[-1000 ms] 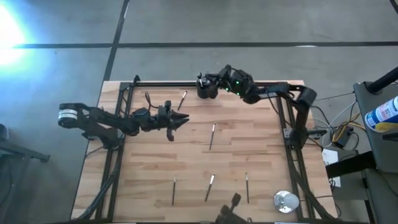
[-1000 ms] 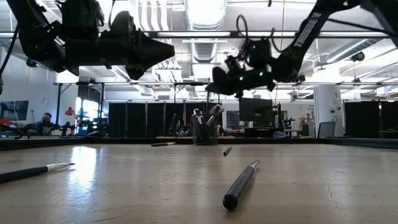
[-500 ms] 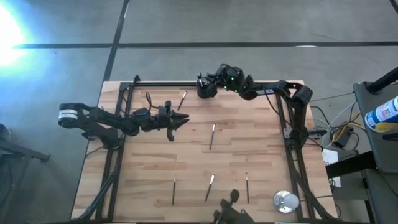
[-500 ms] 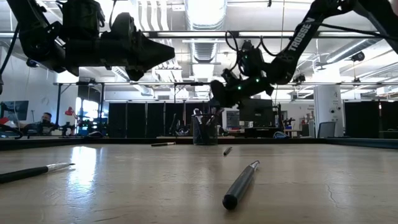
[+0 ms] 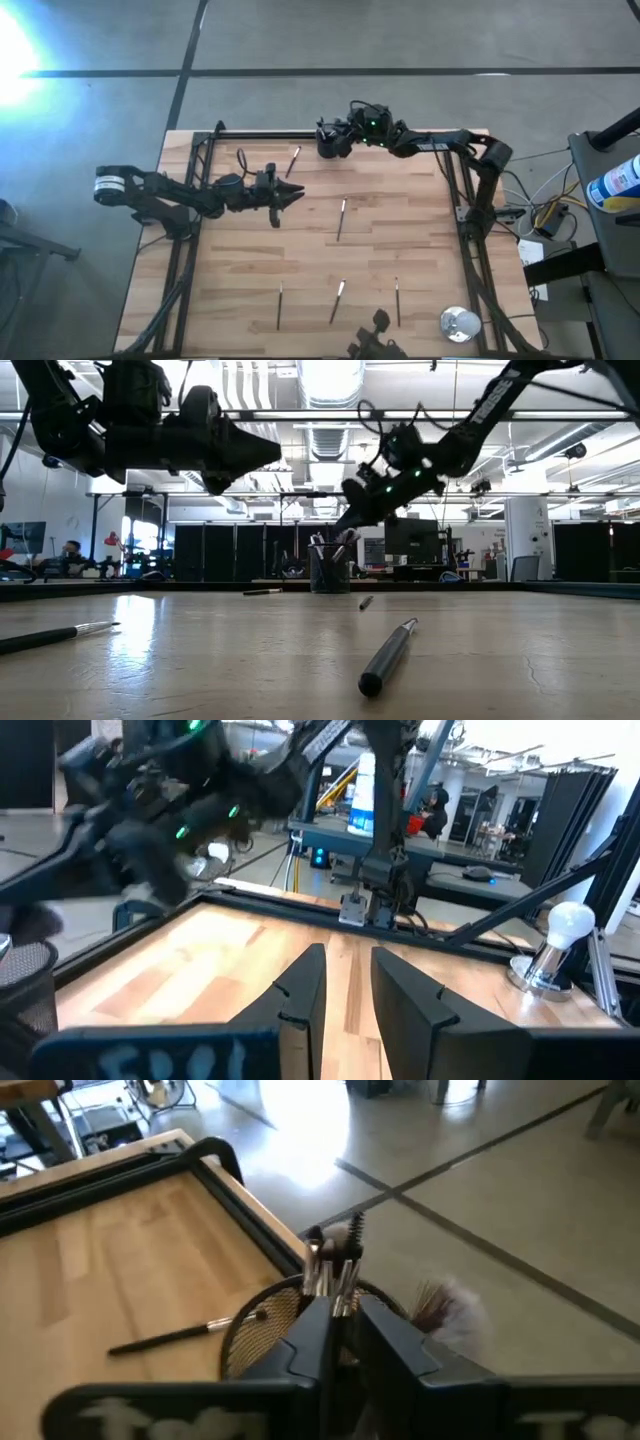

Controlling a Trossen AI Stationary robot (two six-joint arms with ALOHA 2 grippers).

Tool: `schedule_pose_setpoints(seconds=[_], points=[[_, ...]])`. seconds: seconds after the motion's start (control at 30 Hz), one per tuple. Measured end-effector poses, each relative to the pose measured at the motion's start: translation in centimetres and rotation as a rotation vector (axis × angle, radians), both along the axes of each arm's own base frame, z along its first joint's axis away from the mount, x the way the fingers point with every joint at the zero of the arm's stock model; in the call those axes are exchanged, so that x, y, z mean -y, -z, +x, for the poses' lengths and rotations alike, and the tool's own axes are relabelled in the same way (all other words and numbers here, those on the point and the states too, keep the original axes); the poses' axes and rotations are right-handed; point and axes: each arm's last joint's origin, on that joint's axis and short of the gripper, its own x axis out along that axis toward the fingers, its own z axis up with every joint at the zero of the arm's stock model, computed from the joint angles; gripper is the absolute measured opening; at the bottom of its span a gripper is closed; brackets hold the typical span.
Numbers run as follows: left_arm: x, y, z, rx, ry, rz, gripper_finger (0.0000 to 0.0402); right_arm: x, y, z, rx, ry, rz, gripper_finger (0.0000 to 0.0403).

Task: Put items in baskets/containers
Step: Put the black liner brush into the black pen holder

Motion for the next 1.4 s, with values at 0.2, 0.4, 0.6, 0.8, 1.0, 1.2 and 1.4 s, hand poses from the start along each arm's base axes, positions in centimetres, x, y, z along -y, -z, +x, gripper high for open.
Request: schedule_pose_setpoints(seconds=[0.2, 0.4, 0.6, 0.8, 1.0, 1.2, 1.4], points=[[0.0, 0.5, 0.0, -0.056, -0.009, -0.010, 0.0076, -5.6, -0.4, -2.1, -0.028, -0.069, 0.000, 0.0009], [0.0, 1.3, 0.2, -0.148, -0.046, -0.079, 0.0065, -13.3, 1.4, -5.0, 0.042, -0.122, -0.011, 0.0008], [2.8, 1.6, 1.8, -0.355, -0.098, -0.137, 0.0015, -18.3, 4.0, -8.6, 0.224, -0.151, 0.001, 0.0008], [7.4, 0.4, 2.8, -0.653, -0.226, -0.295, 0.0002, -19.4, 4.5, -11.1, 0.373, -0.161, -0.023, 0.0008], [12.9, -0.3, 2.4, -0.820, -0.385, -0.554, 0.0001, -19.5, 4.6, -11.7, 0.369, -0.173, -0.067, 0.0008], [17.9, 1.3, 2.7, -0.943, -0.511, -0.812, 0.0001, -19.7, 4.5, -11.5, 0.369, -0.233, -0.076, 0.0008], [21.0, 2.2, 5.0, -1.073, -0.608, -0.920, 0.0028, -19.9, 4.3, -11.3, 0.372, -0.314, -0.085, 0.0008]])
